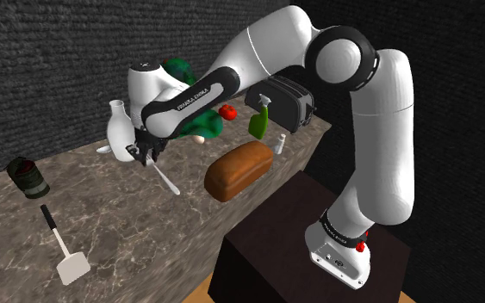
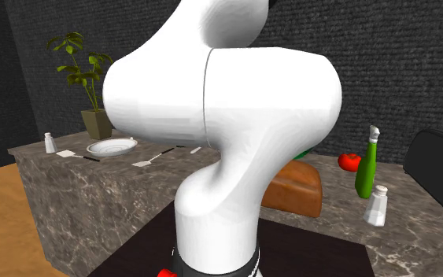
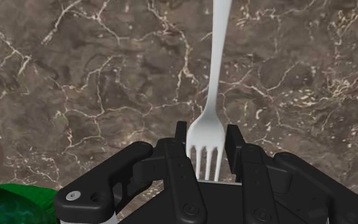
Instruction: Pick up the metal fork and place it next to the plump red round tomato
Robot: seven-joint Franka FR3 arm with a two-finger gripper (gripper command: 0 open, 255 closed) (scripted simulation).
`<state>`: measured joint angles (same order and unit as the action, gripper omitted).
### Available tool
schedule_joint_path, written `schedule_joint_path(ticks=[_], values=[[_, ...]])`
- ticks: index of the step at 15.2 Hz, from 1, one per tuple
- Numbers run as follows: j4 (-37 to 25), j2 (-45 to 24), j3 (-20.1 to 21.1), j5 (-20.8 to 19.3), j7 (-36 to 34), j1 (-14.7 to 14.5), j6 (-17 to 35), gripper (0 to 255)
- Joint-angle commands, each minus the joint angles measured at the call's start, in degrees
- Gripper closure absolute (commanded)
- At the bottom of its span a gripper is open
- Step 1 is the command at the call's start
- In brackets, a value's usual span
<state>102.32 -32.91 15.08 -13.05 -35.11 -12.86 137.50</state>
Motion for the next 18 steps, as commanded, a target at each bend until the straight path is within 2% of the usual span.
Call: schedule_joint_path(ticks=[1,2,10,18], values=[[0.0,1.1,0.3,0.4,0.2,0.2,-1.1,255],[0.0,1.4,0.4,0.5,0.3,0.2,-1.4,255],[6.6,5.5,-0.4,2.7,10.5,9.1,1.5,255],[8.7,7.0,-1.6,4.9,21.5,17.7,2.4,255]])
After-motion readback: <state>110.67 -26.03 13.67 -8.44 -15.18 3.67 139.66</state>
